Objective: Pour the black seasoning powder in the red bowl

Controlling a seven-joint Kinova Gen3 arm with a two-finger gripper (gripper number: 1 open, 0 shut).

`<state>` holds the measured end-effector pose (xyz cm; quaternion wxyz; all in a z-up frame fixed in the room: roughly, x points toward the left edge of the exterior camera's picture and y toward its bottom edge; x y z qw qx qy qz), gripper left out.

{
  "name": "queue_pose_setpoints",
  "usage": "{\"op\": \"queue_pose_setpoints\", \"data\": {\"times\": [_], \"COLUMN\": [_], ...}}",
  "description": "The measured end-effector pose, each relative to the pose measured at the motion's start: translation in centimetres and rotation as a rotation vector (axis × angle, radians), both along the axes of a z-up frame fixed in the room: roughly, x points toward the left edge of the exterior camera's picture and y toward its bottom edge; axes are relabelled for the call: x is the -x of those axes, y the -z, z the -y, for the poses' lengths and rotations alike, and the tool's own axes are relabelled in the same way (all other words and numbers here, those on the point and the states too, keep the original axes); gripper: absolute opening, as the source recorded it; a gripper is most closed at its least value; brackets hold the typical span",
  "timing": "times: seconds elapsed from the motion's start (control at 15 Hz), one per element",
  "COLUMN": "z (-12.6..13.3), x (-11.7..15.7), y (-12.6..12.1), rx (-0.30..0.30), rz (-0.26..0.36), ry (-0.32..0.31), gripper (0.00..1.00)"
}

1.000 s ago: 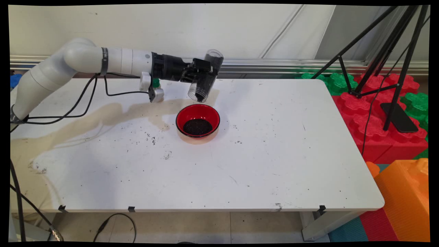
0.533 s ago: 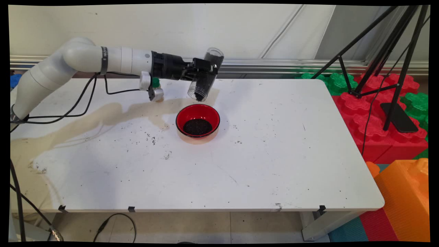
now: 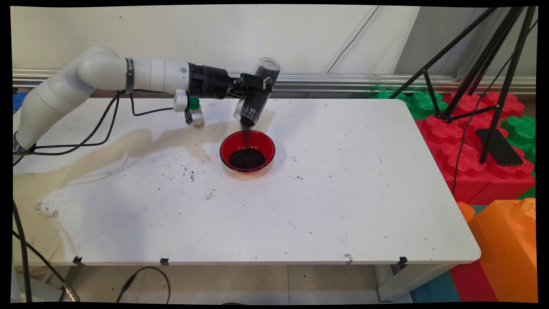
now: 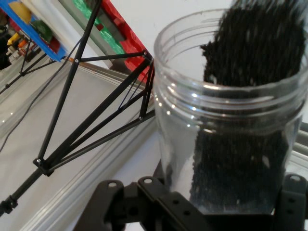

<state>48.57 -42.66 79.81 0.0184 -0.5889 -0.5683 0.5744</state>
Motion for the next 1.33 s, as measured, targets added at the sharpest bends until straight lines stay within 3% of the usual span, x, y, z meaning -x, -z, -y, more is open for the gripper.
{"op": "queue_pose_setpoints", "data": {"times": [1.33], "z": [-0.64], "x": [0.19], "y": [-0.23], "rx": [0.089], "rz": [0.063], "ry": [0.033], "gripper": [0.0]}}
